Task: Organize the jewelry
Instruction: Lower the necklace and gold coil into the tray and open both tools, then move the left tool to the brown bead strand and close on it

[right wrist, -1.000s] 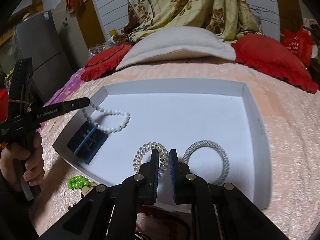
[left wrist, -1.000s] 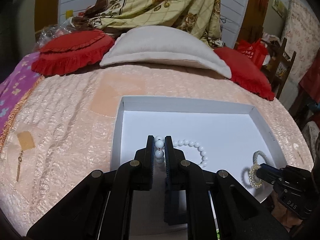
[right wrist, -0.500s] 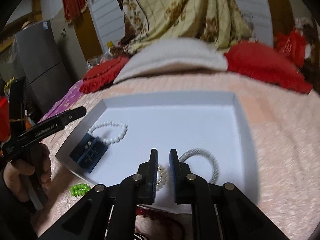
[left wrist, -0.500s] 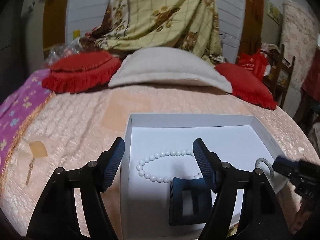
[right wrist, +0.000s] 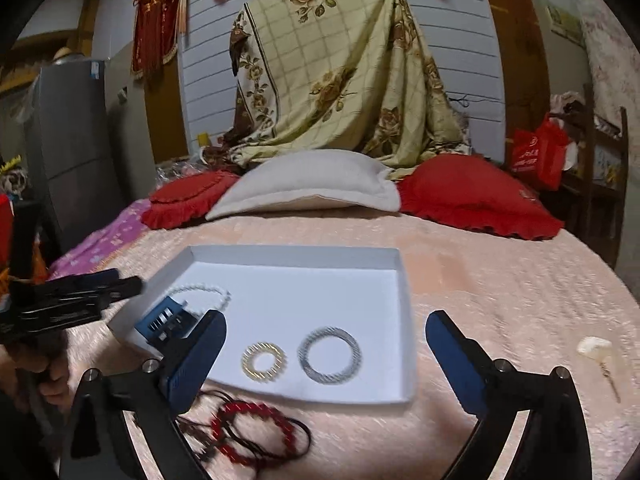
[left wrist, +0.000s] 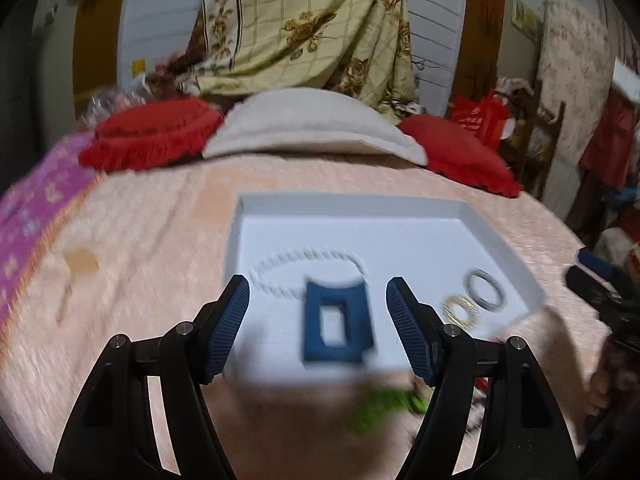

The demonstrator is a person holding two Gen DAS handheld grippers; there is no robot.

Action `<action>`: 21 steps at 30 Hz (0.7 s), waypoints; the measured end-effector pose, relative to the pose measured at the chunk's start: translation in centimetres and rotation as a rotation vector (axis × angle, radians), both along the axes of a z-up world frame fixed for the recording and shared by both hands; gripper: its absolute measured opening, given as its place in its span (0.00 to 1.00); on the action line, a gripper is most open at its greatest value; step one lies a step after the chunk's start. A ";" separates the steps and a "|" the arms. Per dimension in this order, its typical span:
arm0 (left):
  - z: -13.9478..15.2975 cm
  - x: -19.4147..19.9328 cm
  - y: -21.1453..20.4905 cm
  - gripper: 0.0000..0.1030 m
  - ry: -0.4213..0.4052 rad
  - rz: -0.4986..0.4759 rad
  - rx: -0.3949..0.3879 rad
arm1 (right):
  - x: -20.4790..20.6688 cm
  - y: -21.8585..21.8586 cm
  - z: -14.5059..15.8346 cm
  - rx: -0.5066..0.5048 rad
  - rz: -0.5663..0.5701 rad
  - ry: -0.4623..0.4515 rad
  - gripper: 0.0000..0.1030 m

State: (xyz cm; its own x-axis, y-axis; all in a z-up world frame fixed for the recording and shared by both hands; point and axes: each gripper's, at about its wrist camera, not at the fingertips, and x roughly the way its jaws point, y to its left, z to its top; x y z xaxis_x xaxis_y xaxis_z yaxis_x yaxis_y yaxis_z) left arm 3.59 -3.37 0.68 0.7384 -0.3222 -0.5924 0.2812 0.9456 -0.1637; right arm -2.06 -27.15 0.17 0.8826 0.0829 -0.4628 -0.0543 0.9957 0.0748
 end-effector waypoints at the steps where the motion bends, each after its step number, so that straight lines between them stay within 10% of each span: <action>1: -0.3 -0.5 0.0 0.69 0.020 -0.010 -0.006 | -0.4 -0.3 -0.2 -0.004 -0.012 0.005 0.96; 9: -2.2 -6.1 -3.5 0.69 0.094 -0.238 0.044 | -3.6 -2.1 -3.0 0.080 -0.020 0.198 0.91; 14: -3.8 -6.4 -6.6 0.69 0.112 -0.344 0.124 | -4.2 -1.9 -4.8 0.093 0.039 0.257 0.50; 21: -4.8 -5.4 -7.0 0.53 0.178 -0.382 0.123 | -3.5 -1.0 -5.6 0.087 0.052 0.269 0.49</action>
